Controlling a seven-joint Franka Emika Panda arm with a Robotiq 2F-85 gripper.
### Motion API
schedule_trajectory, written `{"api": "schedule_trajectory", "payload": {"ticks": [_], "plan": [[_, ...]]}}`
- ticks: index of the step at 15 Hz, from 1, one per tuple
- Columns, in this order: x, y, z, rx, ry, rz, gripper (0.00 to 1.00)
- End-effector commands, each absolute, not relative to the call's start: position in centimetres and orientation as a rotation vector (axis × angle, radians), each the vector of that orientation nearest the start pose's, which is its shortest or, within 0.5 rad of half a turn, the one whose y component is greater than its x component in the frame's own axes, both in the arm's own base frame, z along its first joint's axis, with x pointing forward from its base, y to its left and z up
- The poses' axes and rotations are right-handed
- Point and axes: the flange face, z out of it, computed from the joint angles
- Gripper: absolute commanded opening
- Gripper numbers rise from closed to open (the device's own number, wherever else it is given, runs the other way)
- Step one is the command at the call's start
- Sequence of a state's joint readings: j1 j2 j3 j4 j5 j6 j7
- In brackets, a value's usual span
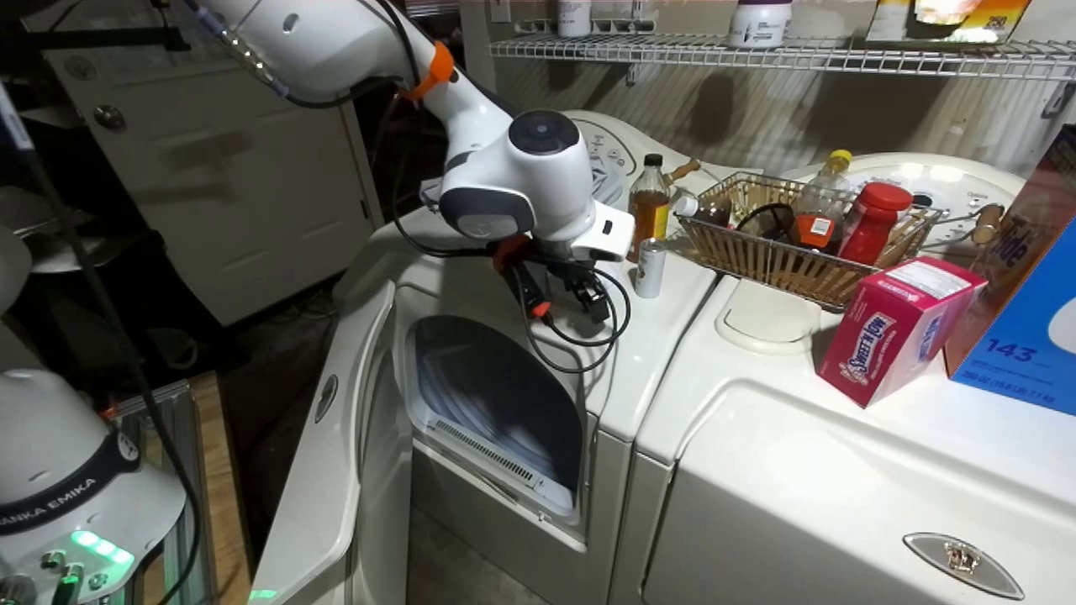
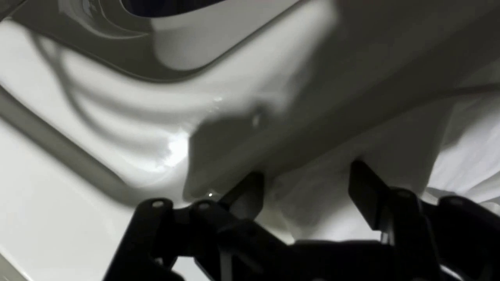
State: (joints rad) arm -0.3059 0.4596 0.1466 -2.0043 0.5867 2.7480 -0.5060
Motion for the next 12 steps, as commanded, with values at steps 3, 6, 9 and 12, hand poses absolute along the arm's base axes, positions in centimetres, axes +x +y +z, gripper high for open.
{"api": "schedule_trajectory", "payload": {"ticks": [3, 6, 9, 12], "plan": [[62.4, -11.8, 25.0, -2.781, 0.317, -0.471, 0.20], [62.7, -11.2, 25.4, -2.768, 0.314, -0.455, 0.01], [62.6, -11.4, 26.9, -2.763, 0.344, -0.442, 0.01], [61.6, -10.7, 29.6, -2.728, 0.352, -0.379, 0.01]]}}
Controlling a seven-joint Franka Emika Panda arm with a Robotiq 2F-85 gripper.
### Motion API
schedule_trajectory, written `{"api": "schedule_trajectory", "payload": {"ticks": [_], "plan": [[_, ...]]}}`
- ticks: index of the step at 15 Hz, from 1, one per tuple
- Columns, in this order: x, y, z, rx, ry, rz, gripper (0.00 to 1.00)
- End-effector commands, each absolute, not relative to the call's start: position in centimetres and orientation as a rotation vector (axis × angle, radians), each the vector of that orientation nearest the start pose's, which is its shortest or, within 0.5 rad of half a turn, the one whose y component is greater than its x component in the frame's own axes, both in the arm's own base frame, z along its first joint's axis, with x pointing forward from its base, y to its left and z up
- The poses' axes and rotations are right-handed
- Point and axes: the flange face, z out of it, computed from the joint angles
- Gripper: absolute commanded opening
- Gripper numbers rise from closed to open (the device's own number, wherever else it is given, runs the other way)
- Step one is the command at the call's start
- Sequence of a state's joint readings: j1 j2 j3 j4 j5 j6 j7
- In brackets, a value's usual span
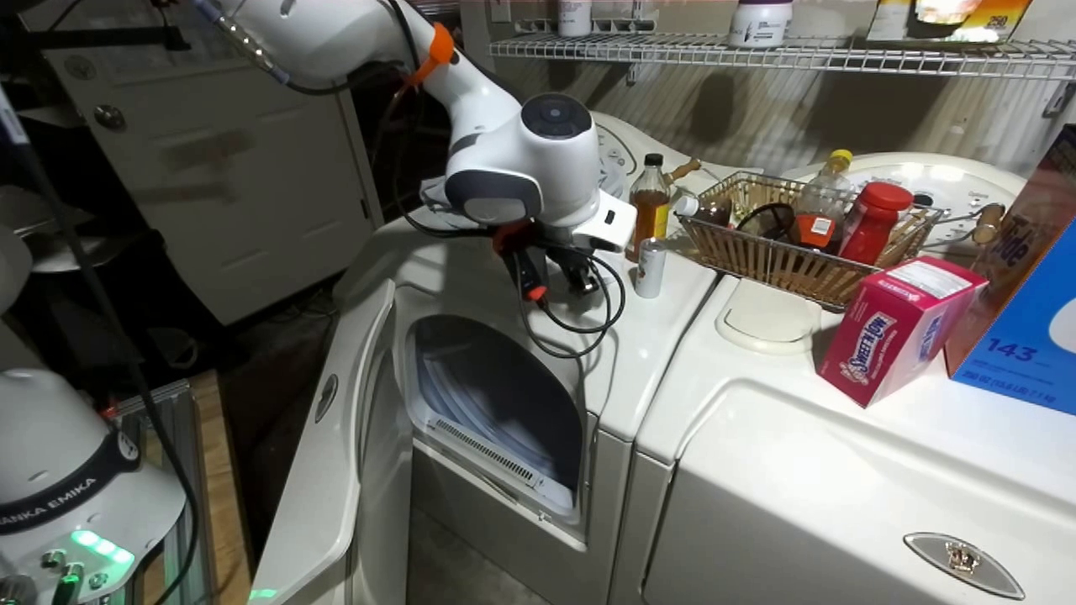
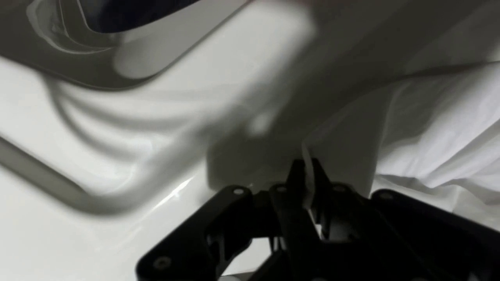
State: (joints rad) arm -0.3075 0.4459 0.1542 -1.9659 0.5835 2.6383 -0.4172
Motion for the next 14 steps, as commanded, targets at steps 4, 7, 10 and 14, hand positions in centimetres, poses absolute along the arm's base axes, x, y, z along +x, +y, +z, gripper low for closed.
{"api": "schedule_trajectory", "payload": {"ticks": [4, 7, 10, 14], "plan": [[60.1, -8.3, 36.5, -2.653, 0.242, -0.326, 0.01], [58.5, -7.6, 42.7, -2.600, 0.192, -0.301, 0.01], [56.2, -8.5, 48.2, -2.537, 0.171, -0.240, 0.01], [52.9, -12.0, 52.2, -2.456, 0.234, -0.172, 0.01]]}}
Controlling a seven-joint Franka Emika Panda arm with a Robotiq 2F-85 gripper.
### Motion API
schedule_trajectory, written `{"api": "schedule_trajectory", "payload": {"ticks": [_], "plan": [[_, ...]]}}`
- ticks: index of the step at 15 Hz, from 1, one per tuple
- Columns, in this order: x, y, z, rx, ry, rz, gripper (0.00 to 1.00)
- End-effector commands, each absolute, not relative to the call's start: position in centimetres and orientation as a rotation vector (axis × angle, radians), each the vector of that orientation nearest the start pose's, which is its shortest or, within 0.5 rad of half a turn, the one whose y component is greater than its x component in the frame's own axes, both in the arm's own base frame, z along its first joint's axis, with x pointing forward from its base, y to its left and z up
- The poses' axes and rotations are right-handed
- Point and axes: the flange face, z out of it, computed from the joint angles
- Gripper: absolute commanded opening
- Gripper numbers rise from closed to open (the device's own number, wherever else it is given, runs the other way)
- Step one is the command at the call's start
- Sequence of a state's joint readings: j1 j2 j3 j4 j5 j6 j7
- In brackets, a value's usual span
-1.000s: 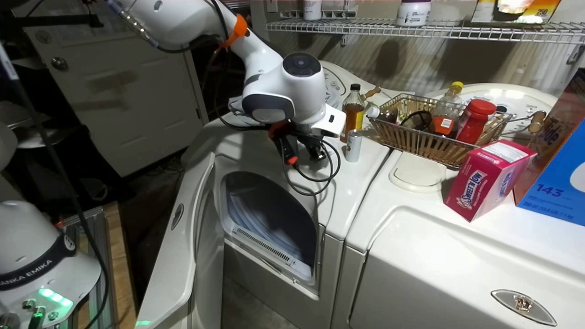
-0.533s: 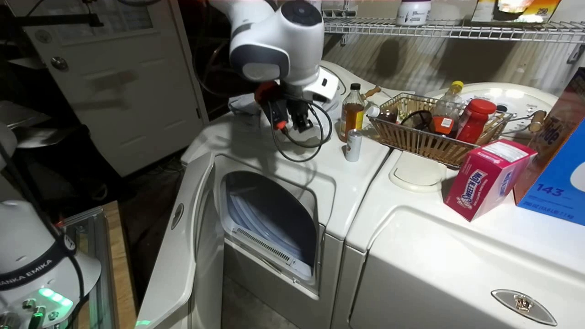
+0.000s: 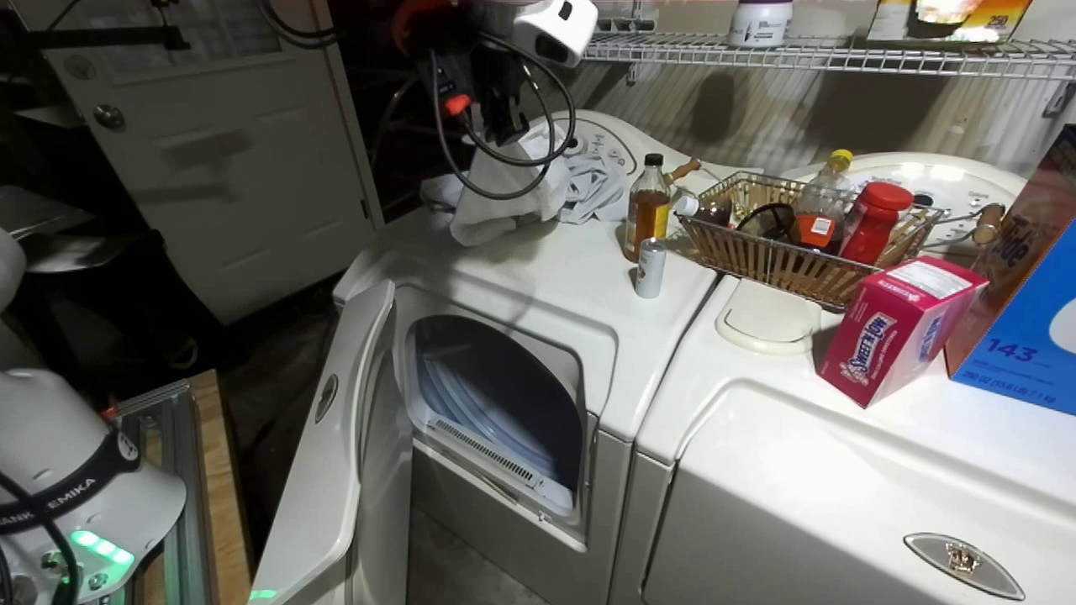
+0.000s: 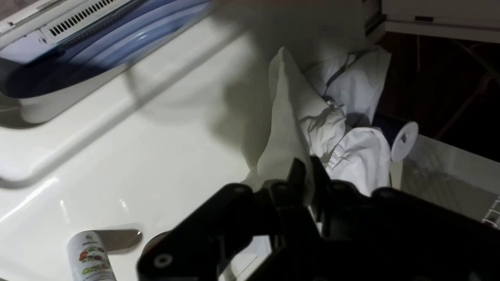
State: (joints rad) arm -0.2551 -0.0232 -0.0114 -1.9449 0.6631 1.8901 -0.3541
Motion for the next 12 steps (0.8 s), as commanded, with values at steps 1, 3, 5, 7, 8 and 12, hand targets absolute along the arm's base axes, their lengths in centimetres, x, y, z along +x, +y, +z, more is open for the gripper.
{"api": "schedule_trajectory", "payload": {"ticks": [1, 3, 5, 7, 8, 12], "plan": [[52.2, -12.9, 52.6, -2.445, 0.254, -0.160, 0.01], [51.1, -14.6, 52.9, -2.431, 0.289, -0.133, 0.01], [50.3, -15.9, 52.8, -2.422, 0.317, -0.112, 0.01], [50.0, -17.3, 52.9, -2.414, 0.360, -0.128, 0.01], [49.9, -17.9, 52.8, -2.407, 0.377, -0.144, 0.01], [50.2, -20.2, 52.9, -2.367, 0.436, -0.243, 0.01]]}}
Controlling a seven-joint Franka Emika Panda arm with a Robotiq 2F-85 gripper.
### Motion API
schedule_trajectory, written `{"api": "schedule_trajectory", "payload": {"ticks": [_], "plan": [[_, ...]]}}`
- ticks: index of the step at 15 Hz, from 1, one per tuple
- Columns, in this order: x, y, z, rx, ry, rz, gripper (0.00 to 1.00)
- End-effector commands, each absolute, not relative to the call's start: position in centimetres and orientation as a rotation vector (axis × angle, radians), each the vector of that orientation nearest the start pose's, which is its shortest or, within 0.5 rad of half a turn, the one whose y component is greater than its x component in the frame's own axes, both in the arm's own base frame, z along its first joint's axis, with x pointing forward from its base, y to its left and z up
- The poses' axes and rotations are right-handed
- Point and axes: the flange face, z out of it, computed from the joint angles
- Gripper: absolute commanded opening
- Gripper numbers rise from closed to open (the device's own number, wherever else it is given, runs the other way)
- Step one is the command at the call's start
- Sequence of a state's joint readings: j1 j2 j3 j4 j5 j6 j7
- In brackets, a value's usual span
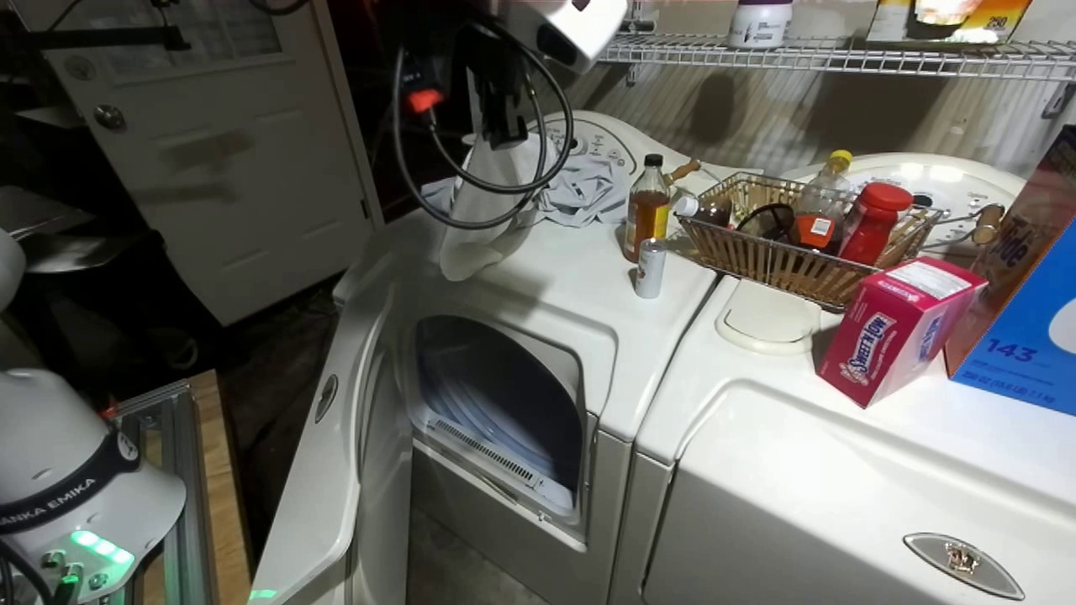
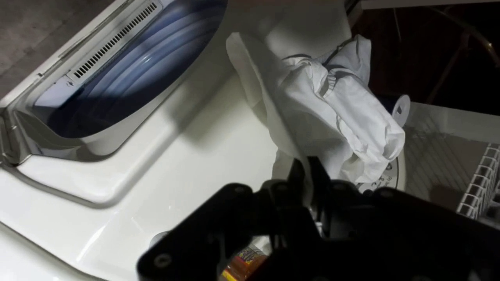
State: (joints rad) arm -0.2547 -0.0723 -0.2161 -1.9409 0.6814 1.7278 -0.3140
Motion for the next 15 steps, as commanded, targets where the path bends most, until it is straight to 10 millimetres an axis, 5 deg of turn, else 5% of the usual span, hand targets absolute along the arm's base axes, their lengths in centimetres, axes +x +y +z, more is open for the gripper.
{"api": "schedule_trajectory", "payload": {"ticks": [1, 7, 15], "plan": [[50.5, -20.4, 53.0, -2.350, 0.451, -0.268, 0.01], [53.0, -22.2, 53.9, -2.254, 0.566, -0.567, 0.01], [53.8, -25.9, 53.3, -2.236, 0.772, -0.790, 0.01]]}}
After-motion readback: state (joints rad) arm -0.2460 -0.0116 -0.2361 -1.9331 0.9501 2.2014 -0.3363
